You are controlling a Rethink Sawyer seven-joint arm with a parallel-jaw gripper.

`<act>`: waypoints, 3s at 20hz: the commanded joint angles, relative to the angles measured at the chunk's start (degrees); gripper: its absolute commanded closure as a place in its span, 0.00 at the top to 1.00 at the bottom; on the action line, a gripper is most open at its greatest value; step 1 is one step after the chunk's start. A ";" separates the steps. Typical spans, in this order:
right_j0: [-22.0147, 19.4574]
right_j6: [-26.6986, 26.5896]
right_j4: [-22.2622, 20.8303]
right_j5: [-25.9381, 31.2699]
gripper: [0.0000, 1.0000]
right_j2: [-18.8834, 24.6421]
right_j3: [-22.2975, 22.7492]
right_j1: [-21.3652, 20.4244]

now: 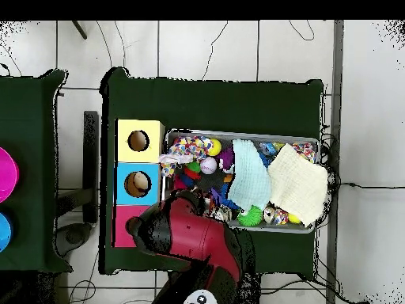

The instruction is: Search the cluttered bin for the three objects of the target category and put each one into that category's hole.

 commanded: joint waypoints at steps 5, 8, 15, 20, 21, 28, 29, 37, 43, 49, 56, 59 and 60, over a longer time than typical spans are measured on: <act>-1.55 9.95 1.83 8.11 0.00 3.27 -3.66 1.31; -1.10 10.43 2.25 9.47 0.00 3.20 -4.53 1.52; 0.79 11.85 2.44 9.44 0.00 2.20 -5.82 2.67; 1.58 12.28 2.51 9.78 0.00 1.84 -6.25 2.86; 1.60 12.29 2.48 9.43 0.00 1.88 -6.35 3.14; 2.52 13.61 3.46 8.29 0.00 1.79 -7.08 4.92; 2.81 14.05 3.96 8.45 0.00 1.98 -7.10 4.86; 7.05 16.52 6.80 13.84 0.00 -1.24 -11.96 6.48; 6.84 16.86 9.42 10.88 0.00 0.53 -12.25 9.29; 7.61 16.01 10.26 10.45 0.00 -0.51 -12.83 10.46; 5.23 12.05 9.17 12.38 0.00 -0.41 -11.77 7.44; 4.12 9.65 8.16 13.55 0.00 -0.07 -13.84 7.25; 3.95 9.28 7.98 13.51 0.00 0.17 -13.82 7.12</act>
